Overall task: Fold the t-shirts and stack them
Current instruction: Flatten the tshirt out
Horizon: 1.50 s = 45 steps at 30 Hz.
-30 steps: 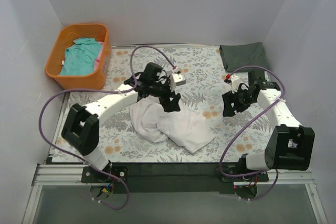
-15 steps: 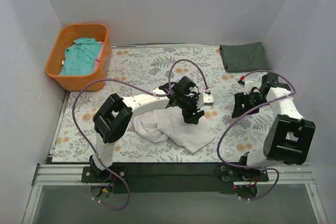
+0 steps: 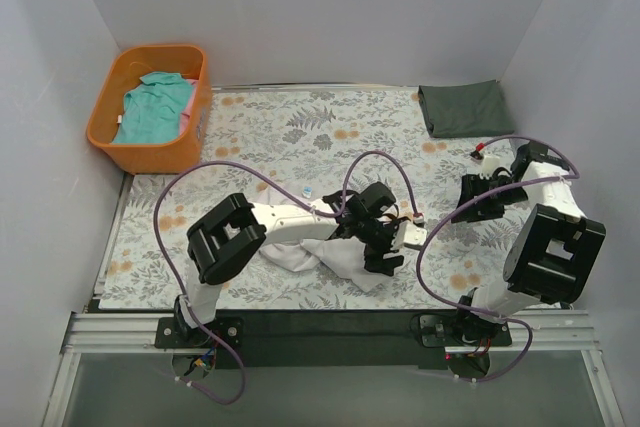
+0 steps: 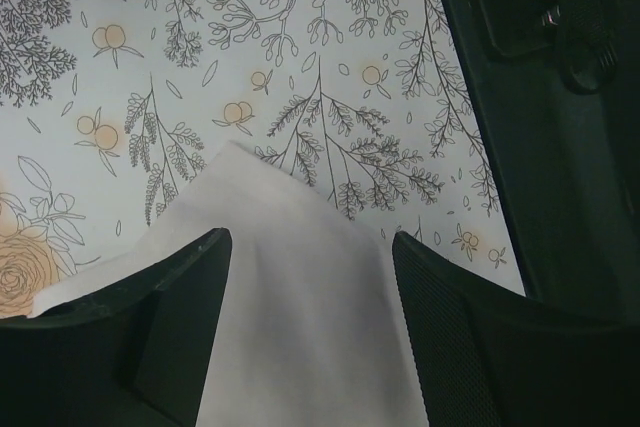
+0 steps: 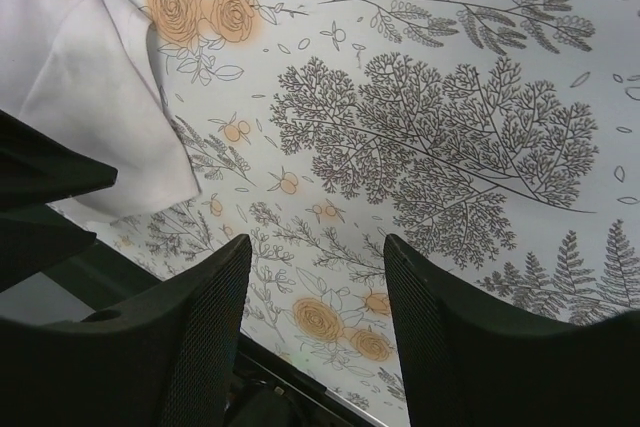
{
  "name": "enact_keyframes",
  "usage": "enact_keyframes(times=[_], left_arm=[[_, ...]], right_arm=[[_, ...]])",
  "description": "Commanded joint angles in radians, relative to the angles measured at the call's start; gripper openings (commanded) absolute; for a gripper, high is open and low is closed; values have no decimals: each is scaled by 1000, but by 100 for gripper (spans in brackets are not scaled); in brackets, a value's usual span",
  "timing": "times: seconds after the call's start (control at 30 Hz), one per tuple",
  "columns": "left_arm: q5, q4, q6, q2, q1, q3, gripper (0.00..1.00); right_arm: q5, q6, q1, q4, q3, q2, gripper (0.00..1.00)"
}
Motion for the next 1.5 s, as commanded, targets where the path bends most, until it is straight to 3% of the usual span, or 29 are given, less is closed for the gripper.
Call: enact_keyframes(times=[0.0,0.23,0.53,0.67,0.7,0.73,0.83,1.07,1.2,1.47], left_arm=[[-2,144,11,0,-11,14,60],[-29,197,-32,90,-37,82,51],[-115,199,6,160,-43,46,36],[-149,199,-13,153,-42,53,18],[-154,199,-20,145,-40,54,6],[-160,199,-26,136,-38,65,1],[-134,185,-122,68,-5,118,0],[-31,99,-339,-209,248,204,0],[12,24,-343,-413,429,177,0],[-46,-70,-283,-607,800,44,0]], right_arm=[[-36,-26,-33,-55,45,6,53],[-30,-55,-46,-80,40,-17,52],[-18,-78,-65,-90,45,-18,52],[-18,-83,-69,-92,45,-18,51],[-26,-83,-69,-90,45,-18,50],[-30,-83,-69,-90,45,-17,50],[-49,-83,-69,-90,52,-12,50],[-110,-87,-69,-87,83,-14,49],[-157,-87,-66,-83,99,2,49],[-168,-5,48,-6,102,35,56]])
